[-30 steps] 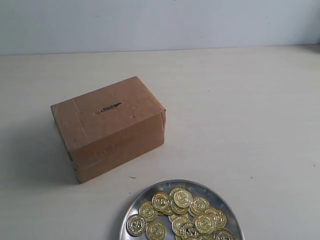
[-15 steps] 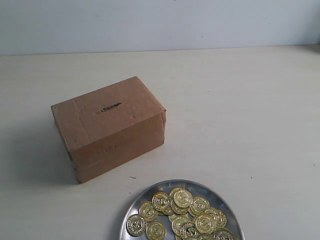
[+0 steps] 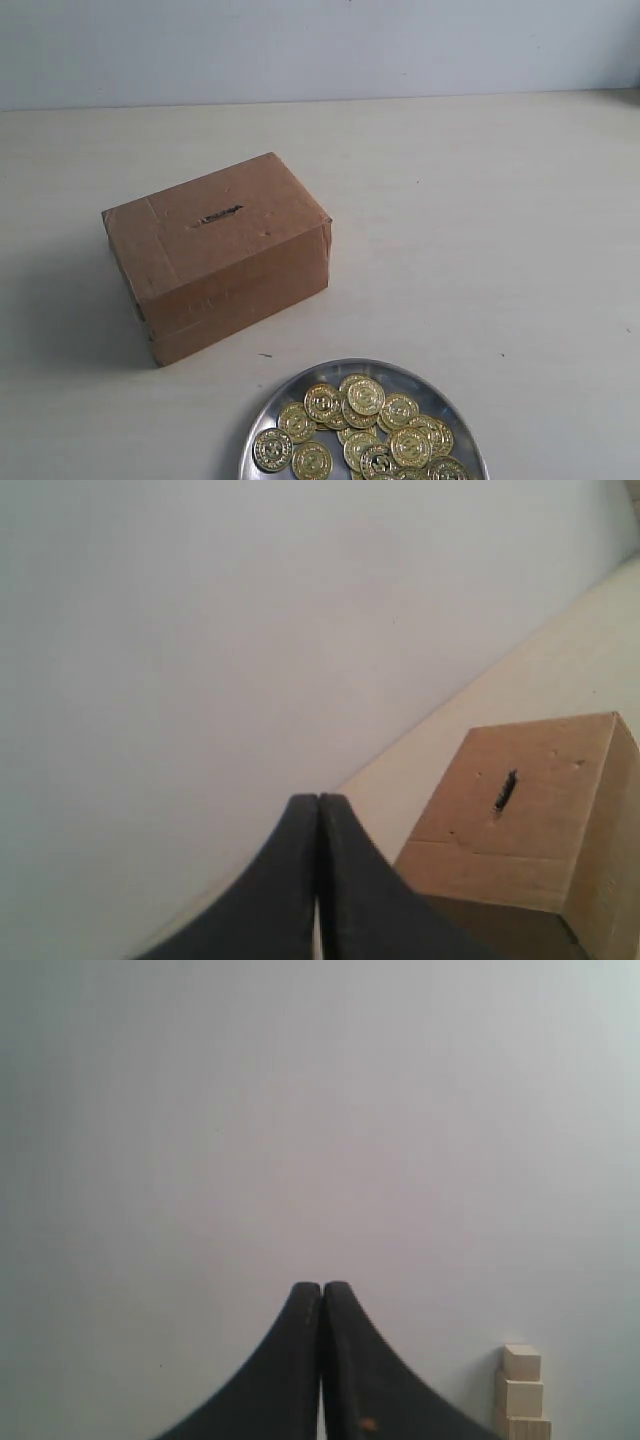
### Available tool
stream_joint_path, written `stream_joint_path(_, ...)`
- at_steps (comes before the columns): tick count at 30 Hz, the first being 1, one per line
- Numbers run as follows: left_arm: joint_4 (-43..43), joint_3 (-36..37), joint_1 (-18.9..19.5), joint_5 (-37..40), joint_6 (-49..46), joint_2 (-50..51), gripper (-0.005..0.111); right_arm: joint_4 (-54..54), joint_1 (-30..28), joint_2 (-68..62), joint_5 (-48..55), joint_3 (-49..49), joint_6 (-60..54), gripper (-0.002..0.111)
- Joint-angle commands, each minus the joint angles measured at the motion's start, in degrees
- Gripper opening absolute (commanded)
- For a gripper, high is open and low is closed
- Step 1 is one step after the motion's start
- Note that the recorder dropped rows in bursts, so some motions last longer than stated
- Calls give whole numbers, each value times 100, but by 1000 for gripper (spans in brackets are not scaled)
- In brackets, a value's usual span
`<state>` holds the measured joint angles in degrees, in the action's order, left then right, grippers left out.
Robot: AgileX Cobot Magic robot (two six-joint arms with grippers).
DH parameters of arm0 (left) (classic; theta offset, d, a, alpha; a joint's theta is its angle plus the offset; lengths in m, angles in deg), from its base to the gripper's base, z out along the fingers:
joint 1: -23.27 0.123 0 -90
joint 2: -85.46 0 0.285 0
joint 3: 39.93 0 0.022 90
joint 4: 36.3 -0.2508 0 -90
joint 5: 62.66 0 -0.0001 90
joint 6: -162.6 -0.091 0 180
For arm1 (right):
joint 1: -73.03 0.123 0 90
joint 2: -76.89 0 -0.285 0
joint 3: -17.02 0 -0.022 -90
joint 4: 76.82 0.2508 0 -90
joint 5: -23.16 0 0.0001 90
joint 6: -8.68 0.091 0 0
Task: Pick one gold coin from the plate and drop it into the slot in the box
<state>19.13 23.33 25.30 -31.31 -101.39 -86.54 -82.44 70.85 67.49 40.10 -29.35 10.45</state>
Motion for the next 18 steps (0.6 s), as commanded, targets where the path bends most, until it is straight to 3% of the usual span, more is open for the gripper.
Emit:
stream_joint_path(1, 40, 124, 13, -3, 21, -21, 0, -11, -48, 14, 146, -38, -7, 0)
stream_joint_path(8, -339, 125, 22, -47, 21, -21, 0, -11, -48, -18, 304, -146, -7, 0)
stream_joint_path(16, -4434, 268, 80, -266, 21, -21, 0, -421, -48, 161, -88, -1015, -16, 0)
stream_joint_path(18, -4617, 423, 80, -466, 21, -21, 0, -397, -48, 161, -119, -1322, -3, 0)
